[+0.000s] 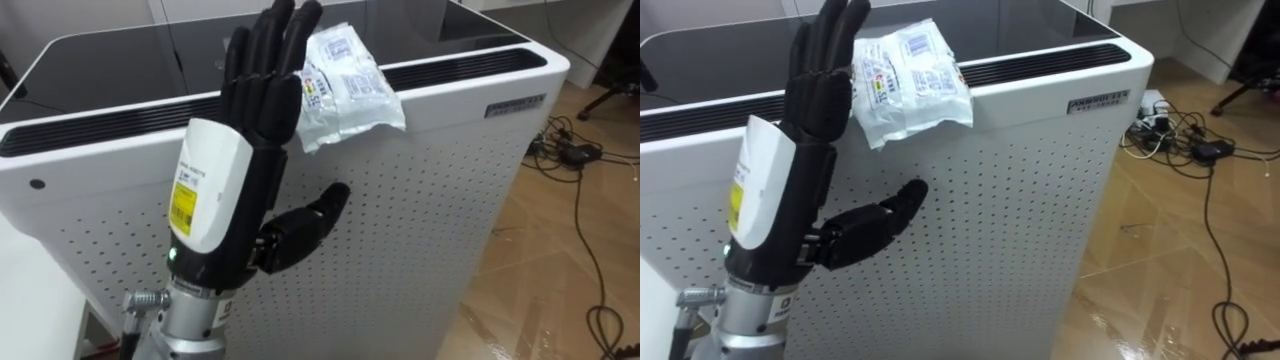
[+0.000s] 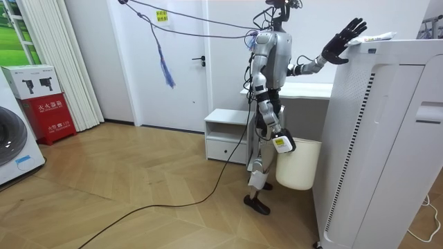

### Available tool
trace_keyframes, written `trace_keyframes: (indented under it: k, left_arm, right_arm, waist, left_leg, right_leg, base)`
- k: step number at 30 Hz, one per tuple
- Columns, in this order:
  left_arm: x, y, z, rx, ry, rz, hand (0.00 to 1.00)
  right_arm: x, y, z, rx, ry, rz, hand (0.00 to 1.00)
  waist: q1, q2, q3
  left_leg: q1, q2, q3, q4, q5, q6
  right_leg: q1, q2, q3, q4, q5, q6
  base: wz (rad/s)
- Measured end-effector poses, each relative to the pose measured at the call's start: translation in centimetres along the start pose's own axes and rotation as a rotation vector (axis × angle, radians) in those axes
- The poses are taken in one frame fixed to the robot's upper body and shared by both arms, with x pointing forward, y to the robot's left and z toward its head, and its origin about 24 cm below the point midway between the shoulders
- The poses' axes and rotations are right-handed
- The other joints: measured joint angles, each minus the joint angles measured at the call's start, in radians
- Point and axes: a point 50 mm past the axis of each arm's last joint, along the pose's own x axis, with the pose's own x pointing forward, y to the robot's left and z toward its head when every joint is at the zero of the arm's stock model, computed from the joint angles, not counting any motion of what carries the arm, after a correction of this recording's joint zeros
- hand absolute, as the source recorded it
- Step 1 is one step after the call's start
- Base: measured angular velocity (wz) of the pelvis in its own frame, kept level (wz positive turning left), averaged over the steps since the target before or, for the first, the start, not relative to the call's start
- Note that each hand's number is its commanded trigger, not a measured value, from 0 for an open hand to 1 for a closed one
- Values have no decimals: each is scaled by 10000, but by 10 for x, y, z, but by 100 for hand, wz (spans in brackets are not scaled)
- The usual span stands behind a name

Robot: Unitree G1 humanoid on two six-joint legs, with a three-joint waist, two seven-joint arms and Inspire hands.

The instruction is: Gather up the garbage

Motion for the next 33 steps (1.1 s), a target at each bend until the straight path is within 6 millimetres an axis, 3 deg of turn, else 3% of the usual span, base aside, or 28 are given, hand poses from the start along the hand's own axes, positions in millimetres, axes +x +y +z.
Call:
trace_keyframes:
  k: [1, 2, 10, 20, 28, 33]
  left_arm:
    - [1, 0, 0, 19, -15, 22, 82]
    - [2, 0, 0, 19, -30, 31, 100]
    - [2, 2, -1, 145, -199, -67, 100]
    - [21, 8, -1, 313, -543, 884, 100]
    - [27, 10, -2, 416, -545, 1043, 100]
    - [30, 14, -3, -716, -57, 1430, 100]
  right_arm:
    - [0, 0, 0, 4, 7, 2, 100]
    - [0, 0, 0, 8, 4, 7, 100]
    - [0, -2, 1, -29, -13, -31, 100]
    - [0, -3, 2, -49, 42, 5, 100]
    - [-1, -4, 2, -53, 50, 6, 100]
    - [-1, -5, 2, -81, 57, -2, 100]
  waist:
    - [0, -1, 12]
    - [0, 4, 28]
    - [16, 77, 98]
    - [8, 217, 14]
    - [6, 178, 36]
    - [8, 138, 47]
  left_leg:
    - [-6, 1, 0, -2, 0, 0]
    - [-5, 1, 4, -8, 0, 0]
    - [-15, -1, 7, -17, -1, 0]
    - [-21, 17, 127, -61, 0, 0]
    - [13, 10, 112, -52, 1, 1]
    - [-18, -1, 127, -41, 1, 1]
  right_leg:
    - [2, 2, 1, 0, 0, 0]
    - [3, 5, 12, -1, 0, 0]
    - [5, 5, 4, -8, 0, 0]
    - [-106, 35, 119, -1, 0, -1]
    - [-88, 20, 195, -10, 0, 0]
    - [-132, 20, 228, -5, -4, 5]
  base:
    - [0]
    - [0]
    - [0]
    - [-3]
    - [0]
    - [0]
